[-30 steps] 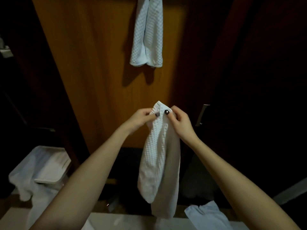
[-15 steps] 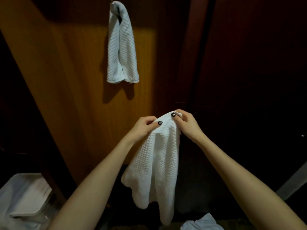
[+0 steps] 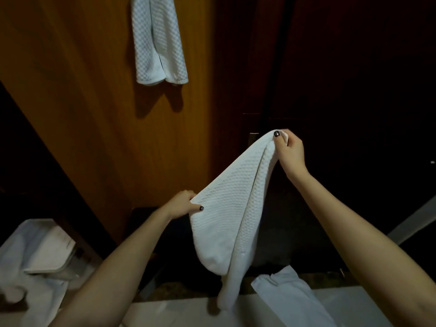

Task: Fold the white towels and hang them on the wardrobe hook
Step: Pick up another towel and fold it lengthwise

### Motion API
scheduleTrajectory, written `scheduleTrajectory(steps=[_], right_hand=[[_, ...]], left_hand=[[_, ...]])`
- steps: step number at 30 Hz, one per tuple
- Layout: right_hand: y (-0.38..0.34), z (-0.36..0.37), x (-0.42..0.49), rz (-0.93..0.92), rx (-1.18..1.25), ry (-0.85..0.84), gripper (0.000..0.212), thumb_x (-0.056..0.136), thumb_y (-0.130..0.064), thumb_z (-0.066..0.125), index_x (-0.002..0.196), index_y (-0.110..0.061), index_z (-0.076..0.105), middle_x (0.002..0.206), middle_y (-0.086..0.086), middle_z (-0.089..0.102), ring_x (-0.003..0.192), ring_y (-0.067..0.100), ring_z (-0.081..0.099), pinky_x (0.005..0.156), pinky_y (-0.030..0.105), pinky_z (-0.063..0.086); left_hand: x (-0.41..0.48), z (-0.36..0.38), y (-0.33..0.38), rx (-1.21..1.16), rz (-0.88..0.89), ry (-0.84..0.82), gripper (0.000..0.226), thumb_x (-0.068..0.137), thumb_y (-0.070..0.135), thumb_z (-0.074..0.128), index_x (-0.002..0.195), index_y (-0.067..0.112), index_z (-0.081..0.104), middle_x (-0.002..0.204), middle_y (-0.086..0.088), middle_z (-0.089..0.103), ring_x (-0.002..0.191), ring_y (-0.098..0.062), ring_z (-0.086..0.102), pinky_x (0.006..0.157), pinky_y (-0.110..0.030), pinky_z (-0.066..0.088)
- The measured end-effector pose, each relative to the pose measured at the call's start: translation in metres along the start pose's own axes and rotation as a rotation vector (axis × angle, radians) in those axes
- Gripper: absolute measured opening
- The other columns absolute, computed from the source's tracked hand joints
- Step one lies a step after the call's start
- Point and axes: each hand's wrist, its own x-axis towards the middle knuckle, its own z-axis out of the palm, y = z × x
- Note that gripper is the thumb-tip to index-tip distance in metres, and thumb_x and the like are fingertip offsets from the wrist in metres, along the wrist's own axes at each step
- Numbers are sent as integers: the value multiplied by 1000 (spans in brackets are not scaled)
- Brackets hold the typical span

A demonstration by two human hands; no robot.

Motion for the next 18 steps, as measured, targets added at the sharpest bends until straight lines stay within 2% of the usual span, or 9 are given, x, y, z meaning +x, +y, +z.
scheduleTrajectory(steps=[3, 6, 8, 10, 12, 14, 16, 18], right_hand=[[8, -9, -2, 21, -36, 39, 18, 100, -20, 47, 97, -14, 64, 86, -5, 63, 83, 7, 60, 69, 19, 46], [22, -26, -5, 44, -76, 97, 20, 101, -17, 45, 97, -10, 63, 82, -5, 61, 78, 5, 57, 60, 8, 42], [29, -36, -6, 65, -94, 124, 19, 100, -15, 45, 94, -8, 62, 79, -5, 59, 73, 4, 55, 54, 4, 38], [33, -42, -6, 88, -113, 129, 19, 100, -14, 45, 89, -8, 60, 75, -4, 57, 69, 5, 53, 52, 7, 38], [37, -45, -4, 113, -130, 145, 21, 99, -14, 45, 84, -6, 57, 71, -2, 53, 63, 7, 49, 53, 19, 37], [42, -49, -3, 125, -163, 167, 24, 99, -15, 45, 82, -2, 55, 67, 1, 47, 59, 12, 42, 54, 28, 31], [46, -56, -3, 132, -204, 187, 25, 99, -17, 44, 84, -1, 55, 66, 2, 46, 57, 13, 40, 54, 29, 29], [51, -64, -6, 143, -233, 190, 24, 99, -18, 45, 86, -2, 57, 71, 3, 51, 61, 12, 45, 55, 28, 33]], left_hand=[[-1, 17, -13, 131, -2, 174, 21, 91, 34, 59, 97, 14, 62, 96, -1, 59, 89, -19, 56, 77, -35, 44], [-5, 24, -26, 220, -38, 245, 18, 94, 37, 53, 86, 21, 54, 83, 3, 62, 77, -18, 58, 62, -31, 40], [-4, 25, -31, 301, -51, 235, 17, 94, 33, 53, 89, 17, 56, 85, -2, 63, 77, -20, 58, 61, -31, 39], [-2, 27, -31, 324, -56, 246, 15, 96, 28, 52, 94, 14, 56, 94, -3, 62, 83, -20, 57, 67, -31, 41], [0, 30, -29, 299, -74, 277, 11, 97, 26, 48, 96, 16, 51, 97, -3, 60, 85, -20, 55, 69, -32, 41], [2, 30, -29, 337, -96, 290, 12, 100, 30, 39, 96, 20, 43, 87, -2, 60, 76, -20, 57, 63, -34, 43], [5, 28, -24, 377, -98, 307, 15, 102, 32, 32, 94, 21, 38, 76, -3, 59, 65, -21, 57, 57, -35, 44], [9, 24, -13, 283, -77, 353, 17, 102, 29, 32, 89, 20, 38, 72, -5, 58, 62, -23, 56, 54, -34, 41]])
